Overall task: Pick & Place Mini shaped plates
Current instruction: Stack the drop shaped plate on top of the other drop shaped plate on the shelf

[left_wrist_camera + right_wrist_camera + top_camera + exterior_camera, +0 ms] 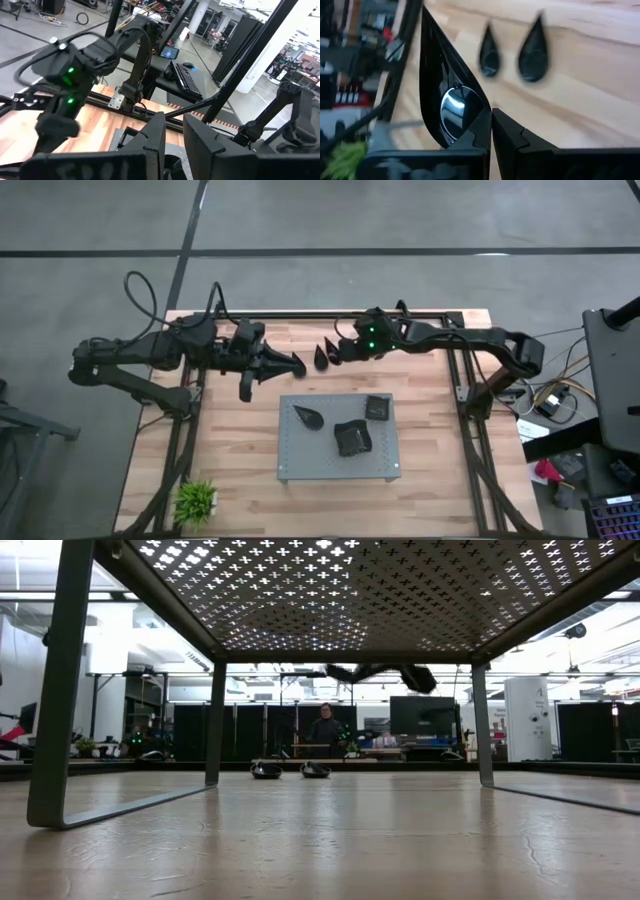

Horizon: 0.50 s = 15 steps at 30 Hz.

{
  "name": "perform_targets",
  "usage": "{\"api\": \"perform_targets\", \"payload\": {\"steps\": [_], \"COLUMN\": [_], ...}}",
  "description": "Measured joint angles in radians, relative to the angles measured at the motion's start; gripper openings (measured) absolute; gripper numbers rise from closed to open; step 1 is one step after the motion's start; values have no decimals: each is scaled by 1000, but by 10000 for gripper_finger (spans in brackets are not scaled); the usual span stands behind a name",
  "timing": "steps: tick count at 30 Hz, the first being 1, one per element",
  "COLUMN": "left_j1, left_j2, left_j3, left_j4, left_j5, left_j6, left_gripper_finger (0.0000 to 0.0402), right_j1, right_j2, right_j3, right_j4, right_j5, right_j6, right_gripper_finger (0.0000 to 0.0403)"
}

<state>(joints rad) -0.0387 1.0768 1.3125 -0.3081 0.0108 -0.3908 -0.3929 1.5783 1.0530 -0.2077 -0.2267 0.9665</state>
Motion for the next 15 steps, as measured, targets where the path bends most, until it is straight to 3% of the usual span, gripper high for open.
{"api": "perform_targets", "payload": {"steps": [15], "left_j1": [0], "left_j2": [-115], "left_j3": [0], "left_j4": [2], "left_j5": [30], "left_j6": [-29], "left_gripper_finger": [62], "right_j1": [182], "right_j2": [70], "right_j3": [398], "right_j4": [-433], "right_j5": [-40], "right_j6": [-233], "right_gripper_finger": [8]}}
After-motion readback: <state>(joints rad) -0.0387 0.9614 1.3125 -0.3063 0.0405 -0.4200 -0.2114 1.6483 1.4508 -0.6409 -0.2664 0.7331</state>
